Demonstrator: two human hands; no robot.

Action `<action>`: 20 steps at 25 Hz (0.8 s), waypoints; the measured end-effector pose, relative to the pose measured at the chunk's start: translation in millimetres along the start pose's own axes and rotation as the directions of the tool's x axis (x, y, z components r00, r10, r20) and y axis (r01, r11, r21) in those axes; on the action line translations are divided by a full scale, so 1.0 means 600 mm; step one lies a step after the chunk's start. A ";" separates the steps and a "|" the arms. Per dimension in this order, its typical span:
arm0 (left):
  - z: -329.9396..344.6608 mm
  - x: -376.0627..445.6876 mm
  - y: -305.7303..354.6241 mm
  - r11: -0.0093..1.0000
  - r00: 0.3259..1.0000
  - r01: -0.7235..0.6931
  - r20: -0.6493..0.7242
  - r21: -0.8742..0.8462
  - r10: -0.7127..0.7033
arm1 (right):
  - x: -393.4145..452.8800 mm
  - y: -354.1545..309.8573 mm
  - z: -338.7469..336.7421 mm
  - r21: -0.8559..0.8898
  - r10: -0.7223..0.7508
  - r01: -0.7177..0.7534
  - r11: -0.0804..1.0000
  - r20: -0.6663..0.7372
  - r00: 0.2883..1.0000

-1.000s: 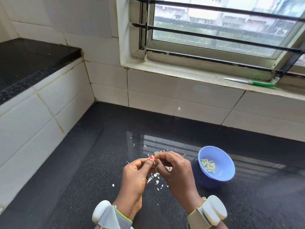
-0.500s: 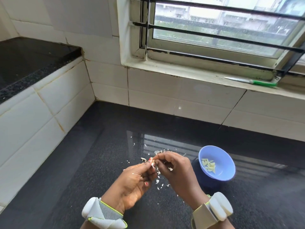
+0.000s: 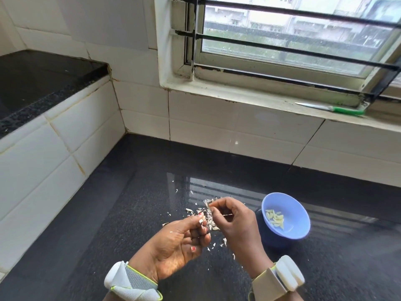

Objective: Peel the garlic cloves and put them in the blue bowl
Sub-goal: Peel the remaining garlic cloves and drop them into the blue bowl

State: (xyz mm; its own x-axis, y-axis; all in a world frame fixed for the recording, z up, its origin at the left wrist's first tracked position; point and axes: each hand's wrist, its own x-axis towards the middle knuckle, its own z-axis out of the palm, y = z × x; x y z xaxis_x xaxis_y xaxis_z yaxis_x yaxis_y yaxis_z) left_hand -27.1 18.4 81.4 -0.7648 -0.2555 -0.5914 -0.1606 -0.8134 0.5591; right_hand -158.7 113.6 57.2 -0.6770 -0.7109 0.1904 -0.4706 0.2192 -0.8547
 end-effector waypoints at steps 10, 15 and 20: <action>0.009 0.018 -0.014 0.837 0.895 -0.333 -0.133 0.435 0.425 | -0.005 0.007 -0.019 0.164 0.100 -0.118 0.979 0.113 0.988; 0.011 0.019 -0.012 0.738 0.836 -0.397 -0.118 0.546 0.536 | -0.008 -0.001 -0.014 0.365 0.102 -0.170 0.915 0.197 0.975; 0.008 0.026 -0.013 0.648 0.794 -0.439 -0.069 0.622 0.604 | -0.006 -0.003 -0.009 0.340 0.158 -0.199 0.919 0.145 0.977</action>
State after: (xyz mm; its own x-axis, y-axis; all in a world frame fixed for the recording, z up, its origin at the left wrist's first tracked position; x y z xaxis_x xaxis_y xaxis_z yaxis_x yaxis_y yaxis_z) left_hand -40.7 23.1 70.7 -0.6610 -0.7305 -0.1717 -0.1563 -0.0899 0.9836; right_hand -158.5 119.3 60.3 -0.6532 -0.7569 -0.0192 -0.1051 0.1158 -0.9877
